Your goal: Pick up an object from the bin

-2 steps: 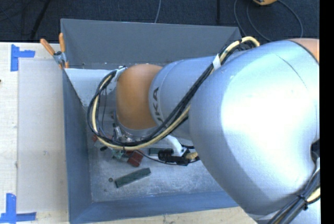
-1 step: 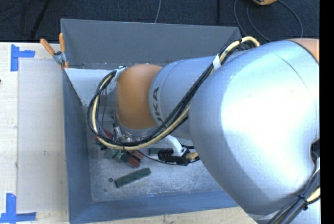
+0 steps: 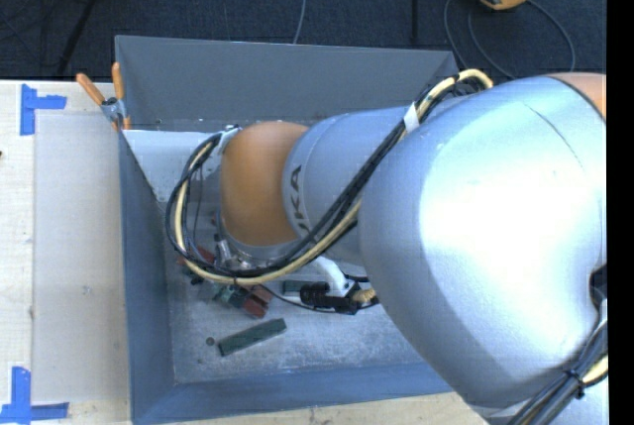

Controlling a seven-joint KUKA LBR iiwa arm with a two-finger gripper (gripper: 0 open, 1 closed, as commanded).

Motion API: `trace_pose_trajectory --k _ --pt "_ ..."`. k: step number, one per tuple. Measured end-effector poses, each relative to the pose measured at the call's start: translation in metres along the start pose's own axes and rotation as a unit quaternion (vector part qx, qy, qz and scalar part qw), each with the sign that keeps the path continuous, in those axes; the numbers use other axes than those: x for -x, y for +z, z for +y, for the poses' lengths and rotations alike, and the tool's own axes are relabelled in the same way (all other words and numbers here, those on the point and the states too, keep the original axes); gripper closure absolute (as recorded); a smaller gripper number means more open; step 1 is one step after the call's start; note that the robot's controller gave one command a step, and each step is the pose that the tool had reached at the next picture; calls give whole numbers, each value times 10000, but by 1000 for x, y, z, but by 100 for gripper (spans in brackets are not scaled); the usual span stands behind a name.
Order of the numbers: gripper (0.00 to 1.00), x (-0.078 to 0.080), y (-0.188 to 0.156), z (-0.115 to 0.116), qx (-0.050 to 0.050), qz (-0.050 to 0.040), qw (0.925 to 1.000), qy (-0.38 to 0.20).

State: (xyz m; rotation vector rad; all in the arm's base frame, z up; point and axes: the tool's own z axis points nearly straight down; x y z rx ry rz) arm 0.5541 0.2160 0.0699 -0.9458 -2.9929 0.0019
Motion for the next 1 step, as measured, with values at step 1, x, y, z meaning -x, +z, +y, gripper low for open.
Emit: trace_pose_trajectory --k 1 --pt "100 -1 -4 -2 -21 14 10000 3"
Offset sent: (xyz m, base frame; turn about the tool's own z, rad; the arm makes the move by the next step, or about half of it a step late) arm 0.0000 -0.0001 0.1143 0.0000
